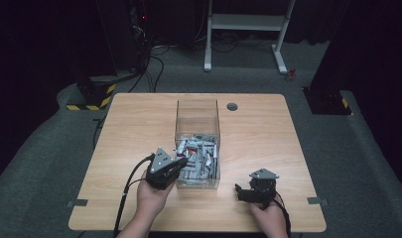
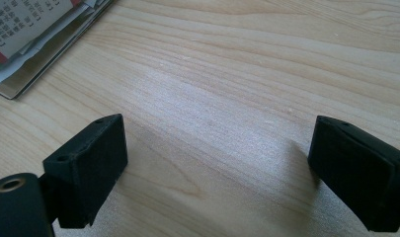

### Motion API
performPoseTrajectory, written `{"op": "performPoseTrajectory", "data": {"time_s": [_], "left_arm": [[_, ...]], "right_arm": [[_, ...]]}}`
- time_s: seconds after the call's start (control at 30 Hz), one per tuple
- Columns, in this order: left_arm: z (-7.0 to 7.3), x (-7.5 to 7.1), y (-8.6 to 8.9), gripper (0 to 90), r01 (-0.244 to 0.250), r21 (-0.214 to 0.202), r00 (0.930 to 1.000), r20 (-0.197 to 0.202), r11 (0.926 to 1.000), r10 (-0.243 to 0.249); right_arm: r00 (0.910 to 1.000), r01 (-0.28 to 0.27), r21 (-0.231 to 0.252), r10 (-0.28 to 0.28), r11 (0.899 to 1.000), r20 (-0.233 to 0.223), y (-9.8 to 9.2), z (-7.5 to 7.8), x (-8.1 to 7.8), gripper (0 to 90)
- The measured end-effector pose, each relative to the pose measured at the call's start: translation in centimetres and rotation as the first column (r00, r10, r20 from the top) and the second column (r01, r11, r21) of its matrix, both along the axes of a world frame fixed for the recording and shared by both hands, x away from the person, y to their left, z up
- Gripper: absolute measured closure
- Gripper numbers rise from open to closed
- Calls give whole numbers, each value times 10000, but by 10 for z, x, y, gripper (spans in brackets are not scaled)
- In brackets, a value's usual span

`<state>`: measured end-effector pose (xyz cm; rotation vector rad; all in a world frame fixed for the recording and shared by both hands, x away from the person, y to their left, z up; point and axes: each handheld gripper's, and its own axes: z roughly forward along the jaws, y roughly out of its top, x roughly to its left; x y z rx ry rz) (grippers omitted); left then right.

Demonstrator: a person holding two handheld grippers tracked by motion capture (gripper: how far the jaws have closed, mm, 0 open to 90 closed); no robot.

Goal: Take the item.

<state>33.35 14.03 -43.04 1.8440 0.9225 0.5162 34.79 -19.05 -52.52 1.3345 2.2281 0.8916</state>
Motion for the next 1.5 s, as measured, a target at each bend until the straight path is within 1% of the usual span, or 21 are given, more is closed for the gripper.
{"op": "performPoseTrajectory", "data": {"time_s": [0.17,0.37,0.47,0.57,0.67,0.73,0.83,0.9,1.0,1.07,1.1,1.2,1.5], "left_arm": [[2,0,2,900,3,-134,10000,61,9999,-2],[6,-1,5,900,-36,-202,9999,156,9998,39],[7,-2,7,900,-44,-180,9996,273,9998,49],[8,-2,9,900,-39,-260,9994,349,9997,48],[9,-4,11,900,-77,-219,9986,522,9997,88],[11,-5,12,900,-67,-318,9981,603,9995,86],[12,-5,14,900,-12,-366,9981,615,9993,34],[13,-6,16,900,-53,-358,9975,707,9993,78],[14,-7,19,900,-209,-472,9969,746,9987,244],[15,-8,22,900,-232,-565,9963,810,9981,277],[16,-9,23,900,-240,-547,9959,863,9982,287],[17,-9,26,900,-200,-563,9962,840,9982,247],[19,-13,39,900,-468,-762,9945,897,9960,536]], "right_arm": [[10000,2,0,-2,10000,-1,0,0,0,79],[10000,2,0,-2,10000,1,0,0,0,79],[10000,2,1,-2,10000,-2,0,0,0,79],[10000,2,0,-2,10000,-1,0,0,0,79],[10000,1,1,-1,10000,-1,0,0,0,79],[10000,2,1,-2,10000,-2,0,0,0,79],[10000,1,0,-1,10000,0,0,0,0,79],[10000,3,3,-3,10000,-2,0,0,0,79],[10000,2,2,-2,10000,-5,0,0,0,79],[10000,13,6,-13,10000,-9,0,0,0,79],[10000,-1,-2,1,10000,-10,0,0,0,79],[10000,-1,-2,1,10000,-10,0,0,0,79],[10000,1,-3,-1,10000,-11,0,0,0,79]]}}
